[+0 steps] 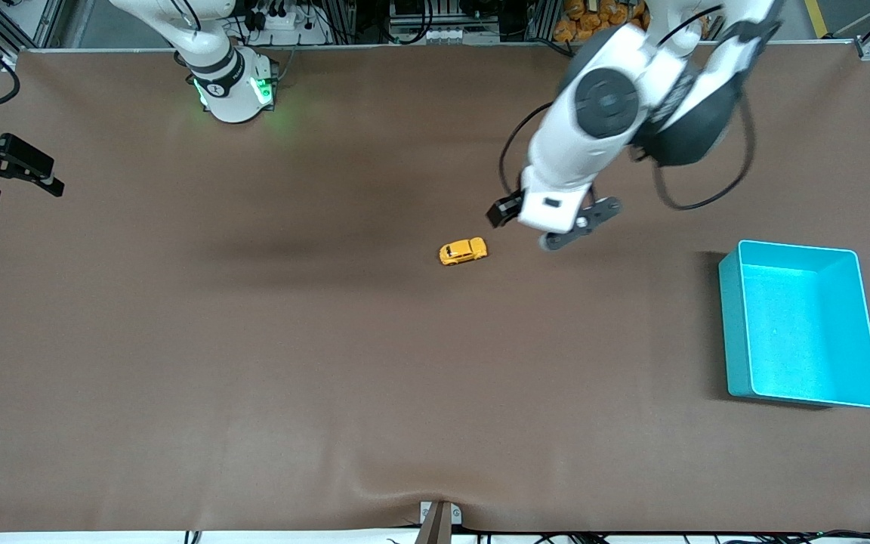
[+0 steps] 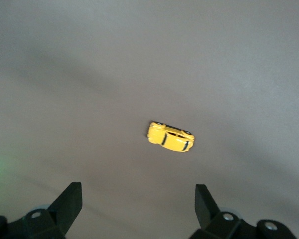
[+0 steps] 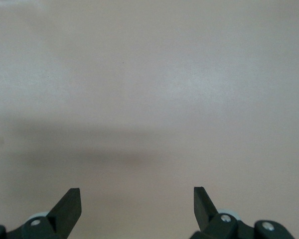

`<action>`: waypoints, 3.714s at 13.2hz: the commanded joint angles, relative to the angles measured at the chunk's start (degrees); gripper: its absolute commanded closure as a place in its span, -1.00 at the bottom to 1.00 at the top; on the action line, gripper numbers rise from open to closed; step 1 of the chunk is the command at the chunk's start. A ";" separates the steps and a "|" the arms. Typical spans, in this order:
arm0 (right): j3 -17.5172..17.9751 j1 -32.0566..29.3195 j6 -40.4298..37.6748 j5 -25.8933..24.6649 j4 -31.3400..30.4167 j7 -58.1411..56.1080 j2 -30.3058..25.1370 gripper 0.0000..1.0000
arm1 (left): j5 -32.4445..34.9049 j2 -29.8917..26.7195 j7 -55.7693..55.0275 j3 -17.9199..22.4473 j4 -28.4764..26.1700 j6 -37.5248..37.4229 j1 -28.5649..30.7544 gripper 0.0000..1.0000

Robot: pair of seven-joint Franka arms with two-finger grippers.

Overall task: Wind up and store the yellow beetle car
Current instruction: 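Move the left gripper over the stopped yellow car, then lower the left gripper and grasp the yellow car, then carry the car with the left gripper over the blue bin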

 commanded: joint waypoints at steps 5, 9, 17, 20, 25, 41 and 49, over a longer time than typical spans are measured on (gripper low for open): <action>-0.42 0.10 -0.65 0.74 2.06 -0.17 0.56 -1.00 | 6.25 8.11 -16.04 0.27 1.07 9.32 -5.78 -1.00; -0.77 1.67 -0.48 0.74 2.85 0.44 0.65 -1.00 | 11.88 12.59 -27.99 0.27 0.99 14.33 -8.59 -1.00; -7.38 6.53 -5.66 1.36 10.93 3.16 4.96 -1.00 | 15.48 16.82 -51.18 0.36 -0.06 18.72 -12.54 -1.00; -7.01 6.52 -5.57 0.92 11.03 6.24 4.96 -1.00 | 21.18 16.12 -66.37 0.27 -4.01 24.08 -13.70 -1.00; -7.01 6.25 -5.66 0.83 10.94 6.25 4.96 -1.00 | 27.88 16.20 -85.31 0.27 -8.85 25.06 -13.70 -1.00; -7.01 6.43 -4.87 0.57 10.76 6.25 5.05 -1.00 | 36.76 22.27 -93.50 0.71 -9.56 30.42 -13.79 -1.00; -7.62 7.22 -5.75 0.39 11.03 6.16 5.57 -1.00 | 36.76 20.96 -87.11 0.80 -8.16 29.11 -13.44 1.00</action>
